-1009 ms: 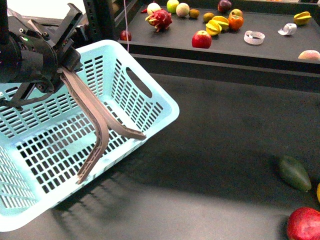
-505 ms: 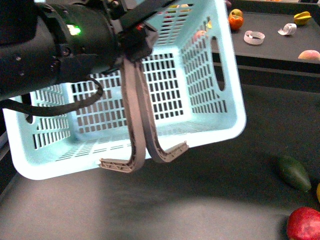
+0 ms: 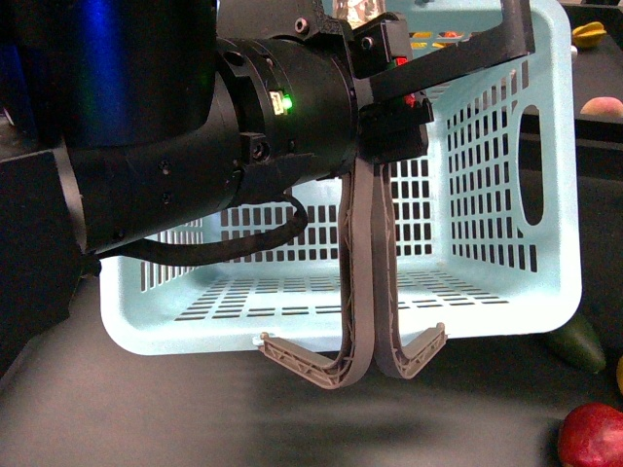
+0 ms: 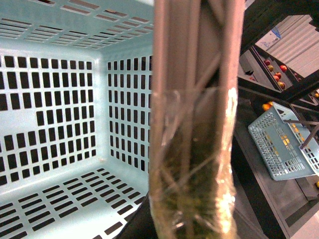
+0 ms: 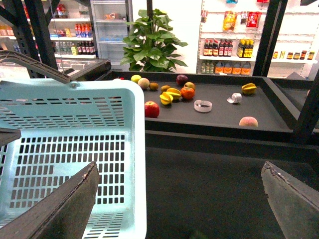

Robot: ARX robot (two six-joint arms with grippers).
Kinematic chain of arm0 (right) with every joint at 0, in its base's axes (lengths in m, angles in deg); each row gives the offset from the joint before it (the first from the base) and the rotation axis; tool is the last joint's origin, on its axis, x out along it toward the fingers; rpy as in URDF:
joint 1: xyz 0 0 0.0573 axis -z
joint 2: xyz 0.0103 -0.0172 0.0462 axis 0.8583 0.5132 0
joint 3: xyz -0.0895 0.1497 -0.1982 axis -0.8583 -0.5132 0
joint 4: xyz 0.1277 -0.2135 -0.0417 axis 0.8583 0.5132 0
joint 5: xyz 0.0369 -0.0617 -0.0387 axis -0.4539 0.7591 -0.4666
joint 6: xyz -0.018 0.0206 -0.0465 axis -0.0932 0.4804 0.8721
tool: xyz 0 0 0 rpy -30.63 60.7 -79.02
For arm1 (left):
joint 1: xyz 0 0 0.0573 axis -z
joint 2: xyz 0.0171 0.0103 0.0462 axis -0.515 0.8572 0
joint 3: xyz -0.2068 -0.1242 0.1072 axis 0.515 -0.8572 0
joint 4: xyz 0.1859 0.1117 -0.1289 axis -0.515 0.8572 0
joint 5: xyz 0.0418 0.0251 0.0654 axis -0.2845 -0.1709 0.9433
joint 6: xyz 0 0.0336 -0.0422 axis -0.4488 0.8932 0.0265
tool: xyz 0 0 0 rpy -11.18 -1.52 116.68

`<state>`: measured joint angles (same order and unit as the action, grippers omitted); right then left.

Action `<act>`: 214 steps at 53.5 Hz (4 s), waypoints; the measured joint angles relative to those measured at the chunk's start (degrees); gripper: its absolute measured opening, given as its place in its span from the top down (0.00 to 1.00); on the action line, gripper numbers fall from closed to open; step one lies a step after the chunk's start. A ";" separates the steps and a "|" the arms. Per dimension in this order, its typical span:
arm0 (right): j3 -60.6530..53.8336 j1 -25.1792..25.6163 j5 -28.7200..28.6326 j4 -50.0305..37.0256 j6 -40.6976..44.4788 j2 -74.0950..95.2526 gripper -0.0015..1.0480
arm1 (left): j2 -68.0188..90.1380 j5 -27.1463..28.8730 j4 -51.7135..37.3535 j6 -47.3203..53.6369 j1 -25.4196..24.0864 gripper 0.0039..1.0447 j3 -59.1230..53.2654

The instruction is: Pick mango with right arm and hold basket with left

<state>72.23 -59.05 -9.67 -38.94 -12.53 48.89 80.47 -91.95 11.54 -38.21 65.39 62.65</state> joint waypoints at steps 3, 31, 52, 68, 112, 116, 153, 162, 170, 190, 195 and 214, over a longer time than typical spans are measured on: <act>0.02 0.00 -0.02 0.00 0.00 0.00 0.08 | 0.00 0.39 0.00 0.02 0.00 0.94 0.00; 0.00 0.00 -0.02 0.00 0.00 0.00 0.08 | 0.00 0.96 0.00 0.02 0.00 0.94 0.00; 0.94 2.43 0.59 -2.12 -1.51 12.46 0.08 | 0.00 1.05 0.00 0.07 0.00 0.94 0.00; 3.08 12.55 -7.17 -22.82 1.90 43.82 0.08 | 0.00 0.98 0.00 0.04 0.04 0.94 0.00; 33.22 25.27 -2.29 -50.53 9.92 135.10 0.08 | 0.00 0.98 0.00 0.04 0.07 0.94 0.00; 36.50 26.01 -1.40 -49.44 10.64 139.43 0.08 | 0.00 1.01 0.00 0.04 0.07 0.94 0.00; 54.75 23.63 3.74 -42.86 10.29 156.06 0.08 | 0.00 1.01 0.00 0.02 0.07 0.94 0.00; 54.88 23.93 4.20 -43.28 9.79 156.43 0.27 | 0.00 1.01 0.00 0.04 0.07 0.94 0.00; 54.14 25.07 2.84 -43.32 8.74 156.01 0.37 | 0.00 0.98 0.00 0.02 0.07 0.94 0.00; 41.88 26.14 -10.47 -40.46 -0.15 133.17 0.39 | 0.00 1.01 0.00 0.04 0.07 0.94 0.00; 39.06 24.57 -14.14 -38.95 -3.43 125.11 0.39 | 0.00 0.96 0.00 0.02 0.09 0.94 0.00; 31.78 12.26 -22.75 -31.32 -12.66 94.16 0.39 | 0.00 1.03 0.00 0.04 0.09 0.94 0.00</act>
<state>104.01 -46.78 -32.42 -70.26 -25.19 143.05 80.47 -90.92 11.54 -38.17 65.48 62.65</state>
